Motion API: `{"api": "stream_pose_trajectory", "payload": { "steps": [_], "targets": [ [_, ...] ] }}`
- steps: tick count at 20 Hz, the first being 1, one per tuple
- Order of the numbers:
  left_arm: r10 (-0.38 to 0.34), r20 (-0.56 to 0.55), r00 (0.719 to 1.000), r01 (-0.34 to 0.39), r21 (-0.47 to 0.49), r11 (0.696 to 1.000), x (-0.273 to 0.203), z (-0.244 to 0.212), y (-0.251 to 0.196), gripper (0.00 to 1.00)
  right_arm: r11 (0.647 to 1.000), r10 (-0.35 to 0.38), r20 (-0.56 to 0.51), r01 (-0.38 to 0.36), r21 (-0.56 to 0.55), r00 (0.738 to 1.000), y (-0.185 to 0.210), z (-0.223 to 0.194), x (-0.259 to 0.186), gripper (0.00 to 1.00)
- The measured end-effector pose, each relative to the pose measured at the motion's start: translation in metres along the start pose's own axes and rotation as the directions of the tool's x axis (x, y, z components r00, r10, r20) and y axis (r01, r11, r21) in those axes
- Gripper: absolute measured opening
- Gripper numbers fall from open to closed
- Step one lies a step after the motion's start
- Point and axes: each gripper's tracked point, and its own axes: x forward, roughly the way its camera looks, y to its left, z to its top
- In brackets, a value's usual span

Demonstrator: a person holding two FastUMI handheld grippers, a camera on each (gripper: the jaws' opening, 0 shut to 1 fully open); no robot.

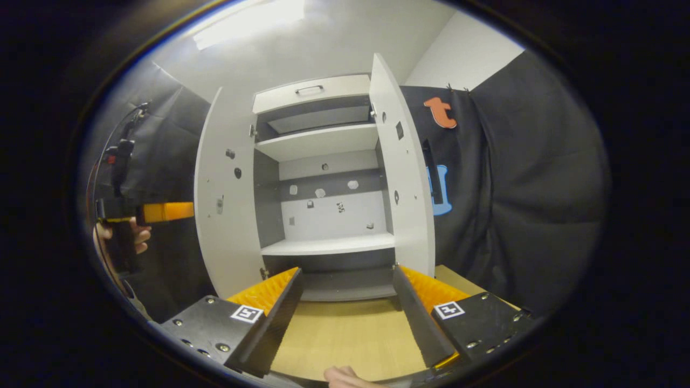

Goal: Open the right door of the double-door shoe cabinet with the right hand, and open the left door with the left hand.

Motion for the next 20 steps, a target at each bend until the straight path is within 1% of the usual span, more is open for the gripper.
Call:
{"api": "stream_pose_trajectory", "payload": {
  "steps": [3, 4, 5, 9, 10, 11, 13, 14, 15, 17, 19, 20],
  "targets": [
    [-0.011, 0.009, 1.0, 0.011, 0.012, 1.0, 0.002, -0.001, -0.007, 0.96, 1.0, -0.005, 0.004, 0.005, -0.001, 1.0, -0.005, 0.009, 0.004, 0.99],
    [-0.031, 0.01, 0.999, 0.031, 0.005, 1.0, 0.0, -0.001, -0.012, 0.96, 1.0, -0.01, 0.004, 0.01, 0.003, 1.0, -0.007, 0.011, 0.005, 0.95],
    [-0.051, 0.012, 0.999, 0.051, -0.002, 0.999, -0.001, -0.002, -0.017, 0.96, 1.0, -0.011, 0.006, 0.011, 0.003, 1.0, -0.008, 0.014, 0.005, 0.99],
    [-0.086, 0.04, 0.996, 0.087, -0.046, 0.995, 0.001, 0.001, -0.032, 0.98, 0.999, -0.034, 0.009, 0.034, -0.006, 0.999, -0.022, 0.015, 0.003, 0.99],
    [-0.087, 0.043, 0.995, 0.089, -0.065, 0.994, 0.001, -0.001, -0.038, 0.97, 0.999, -0.04, 0.011, 0.04, -0.004, 0.999, -0.025, 0.015, 0.002, 0.95],
    [-0.083, 0.042, 0.996, 0.086, -0.085, 0.993, 0.001, -0.003, -0.04, 0.98, 0.999, -0.047, 0.01, 0.047, 0.0, 0.999, -0.028, 0.014, 0.002, 0.99],
    [-0.084, 0.022, 0.996, 0.086, -0.12, 0.989, -0.003, -0.009, -0.047, 0.98, 0.999, -0.049, 0.012, 0.049, 0.003, 0.999, -0.03, 0.013, -0.001, 0.99],
    [-0.089, 0.015, 0.996, 0.09, -0.122, 0.988, -0.005, -0.01, -0.048, 0.98, 0.999, -0.048, 0.014, 0.048, 0.006, 0.999, -0.031, 0.012, -0.002, 0.95],
    [-0.093, 0.005, 0.996, 0.093, -0.12, 0.988, -0.005, -0.012, -0.048, 0.99, 0.999, -0.044, 0.017, 0.044, 0.007, 0.999, -0.031, 0.011, -0.005, 0.99],
    [-0.087, -0.009, 0.996, 0.085, -0.112, 0.99, -0.008, -0.015, -0.046, 0.98, 0.999, -0.036, 0.019, 0.036, -0.003, 0.999, -0.029, 0.009, -0.009, 0.99],
    [-0.077, -0.005, 0.997, 0.076, -0.103, 0.992, -0.007, -0.015, -0.043, 0.98, 0.999, -0.043, 0.028, 0.043, -0.018, 0.999, -0.03, 0.011, -0.013, 0.99],
    [-0.086, -0.003, 0.996, 0.086, -0.1, 0.991, -0.006, -0.015, -0.044, 0.98, 0.999, -0.047, 0.031, 0.048, -0.025, 0.998, -0.03, 0.009, -0.014, 0.99]
  ]
}}
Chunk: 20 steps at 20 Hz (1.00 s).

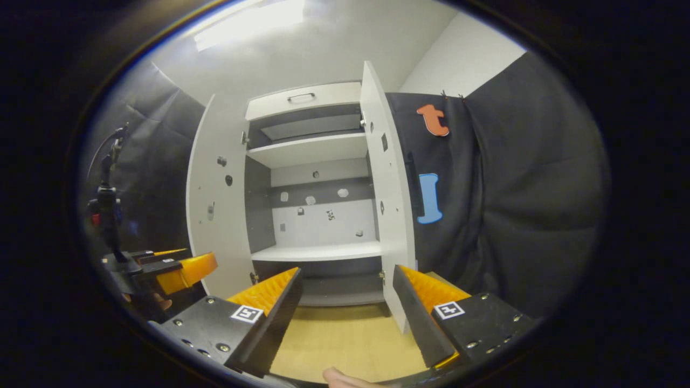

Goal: Open the right door of the double-door shoe cabinet with the right hand, and open the left door with the left hand.

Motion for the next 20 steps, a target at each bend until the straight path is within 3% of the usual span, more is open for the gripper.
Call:
{"api": "stream_pose_trajectory", "payload": {
  "steps": [2, 8, 20],
  "targets": [
    [-0.016, -0.005, 1.0, 0.016, -0.014, 1.0, -0.001, -0.001, -0.004, 0.98, 1.0, 0.003, 0.001, -0.003, -0.008, 1.0, 0.004, -0.003, -0.002, 0.99],
    [0.037, 0.023, 0.999, -0.037, -0.002, 0.999, 0.001, 0.004, 0.009, 0.98, 0.999, 0.016, 0.007, -0.016, -0.032, 1.0, 0.019, -0.002, -0.007, 1.0],
    [0.023, 0.027, 0.999, -0.023, -0.01, 1.0, 0.001, 0.005, 0.006, 0.97, 0.998, 0.033, 0.055, -0.031, -0.051, 0.998, 0.032, 0.01, -0.018, 0.95]
  ]
}}
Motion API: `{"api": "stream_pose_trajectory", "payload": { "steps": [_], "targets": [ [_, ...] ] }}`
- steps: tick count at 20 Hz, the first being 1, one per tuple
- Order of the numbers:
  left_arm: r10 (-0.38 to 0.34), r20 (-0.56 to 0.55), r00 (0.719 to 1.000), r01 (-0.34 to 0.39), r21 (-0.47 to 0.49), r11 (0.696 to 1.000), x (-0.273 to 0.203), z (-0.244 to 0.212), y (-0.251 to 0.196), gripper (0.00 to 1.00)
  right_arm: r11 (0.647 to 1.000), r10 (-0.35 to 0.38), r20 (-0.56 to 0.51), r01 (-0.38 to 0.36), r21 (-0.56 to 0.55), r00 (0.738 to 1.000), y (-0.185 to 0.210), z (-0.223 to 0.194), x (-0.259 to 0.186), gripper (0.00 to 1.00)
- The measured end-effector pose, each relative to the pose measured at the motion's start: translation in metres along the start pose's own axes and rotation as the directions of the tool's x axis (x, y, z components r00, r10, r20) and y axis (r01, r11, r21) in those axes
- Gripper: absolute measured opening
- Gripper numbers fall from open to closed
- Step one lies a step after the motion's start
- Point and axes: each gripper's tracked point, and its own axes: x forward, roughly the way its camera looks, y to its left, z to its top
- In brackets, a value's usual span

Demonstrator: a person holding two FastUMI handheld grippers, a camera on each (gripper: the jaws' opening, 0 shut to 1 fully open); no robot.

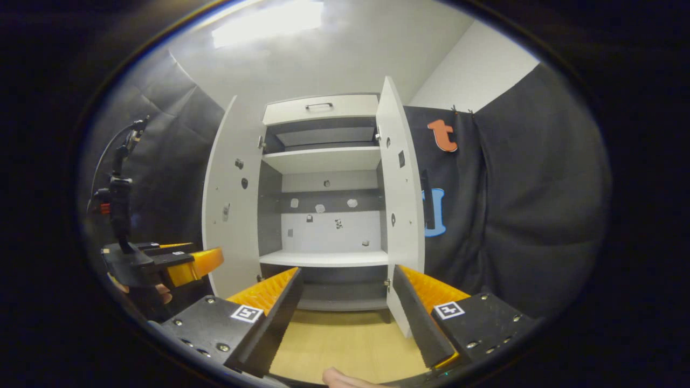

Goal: Open the right door of the double-door shoe cabinet with the right hand, and open the left door with the left hand.

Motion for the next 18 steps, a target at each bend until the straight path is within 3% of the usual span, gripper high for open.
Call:
{"api": "stream_pose_trajectory", "payload": {
  "steps": [1, 13, 18],
  "targets": [
    [-0.006, -0.002, 1.0, 0.006, -0.004, 1.0, 0.0, 0.0, -0.001, 0.97, 1.0, 0.0, -0.001, 0.0, -0.002, 1.0, 0.0, 0.0, 0.0, 0.99],
    [-0.016, 0.002, 1.0, 0.016, -0.003, 1.0, -0.001, 0.001, -0.003, 0.97, 1.0, -0.009, 0.01, 0.009, -0.003, 1.0, -0.001, 0.001, -0.004, 0.99],
    [0.017, 0.043, 0.999, -0.017, 0.014, 1.0, 0.002, 0.008, 0.005, 0.97, 1.0, -0.013, 0.02, 0.013, 0.005, 1.0, -0.001, 0.001, -0.005, 0.99]
  ]
}}
